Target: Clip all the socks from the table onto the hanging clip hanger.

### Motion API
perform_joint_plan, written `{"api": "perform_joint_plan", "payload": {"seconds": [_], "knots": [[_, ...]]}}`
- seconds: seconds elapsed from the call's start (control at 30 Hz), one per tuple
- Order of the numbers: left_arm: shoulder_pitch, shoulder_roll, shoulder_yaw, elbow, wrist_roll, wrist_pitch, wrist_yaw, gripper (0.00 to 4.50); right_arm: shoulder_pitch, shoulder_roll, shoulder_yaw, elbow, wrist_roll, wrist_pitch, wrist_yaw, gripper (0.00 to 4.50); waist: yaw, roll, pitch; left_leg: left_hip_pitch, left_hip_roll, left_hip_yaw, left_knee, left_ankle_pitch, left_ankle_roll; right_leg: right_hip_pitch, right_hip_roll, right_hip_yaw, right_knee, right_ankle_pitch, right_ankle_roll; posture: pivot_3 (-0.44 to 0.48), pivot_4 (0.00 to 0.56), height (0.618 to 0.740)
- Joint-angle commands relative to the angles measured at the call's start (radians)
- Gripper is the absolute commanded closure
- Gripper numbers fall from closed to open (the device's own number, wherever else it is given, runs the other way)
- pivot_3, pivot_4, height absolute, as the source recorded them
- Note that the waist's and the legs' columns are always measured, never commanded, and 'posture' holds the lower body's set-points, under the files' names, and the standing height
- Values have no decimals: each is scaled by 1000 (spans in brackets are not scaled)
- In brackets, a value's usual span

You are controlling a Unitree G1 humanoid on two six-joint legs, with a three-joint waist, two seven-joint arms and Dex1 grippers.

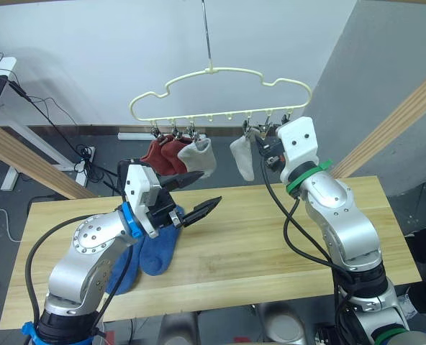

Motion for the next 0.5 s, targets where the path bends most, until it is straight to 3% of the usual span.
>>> {"api": "perform_joint_plan", "payload": {"seconds": [0.03, 0.5], "knots": [[5, -3, -4, -7, 4, -29, -11, 979, -26, 31, -20, -14, -12, -21, -20, 2145, 1, 0, 0, 0, 0, 0, 0, 0, 0, 0, 0, 0, 0, 0, 0, -230, 288, 740], [0, -1, -7, 19, 14, -52, -21, 979, -50, 239, -103, -54, 3, 120, -112, 2145, 1, 0, -1, 0, 1, -1, 0, 0, 0, 0, 0, 0, 1, 0, 0, -228, 275, 740]]}}
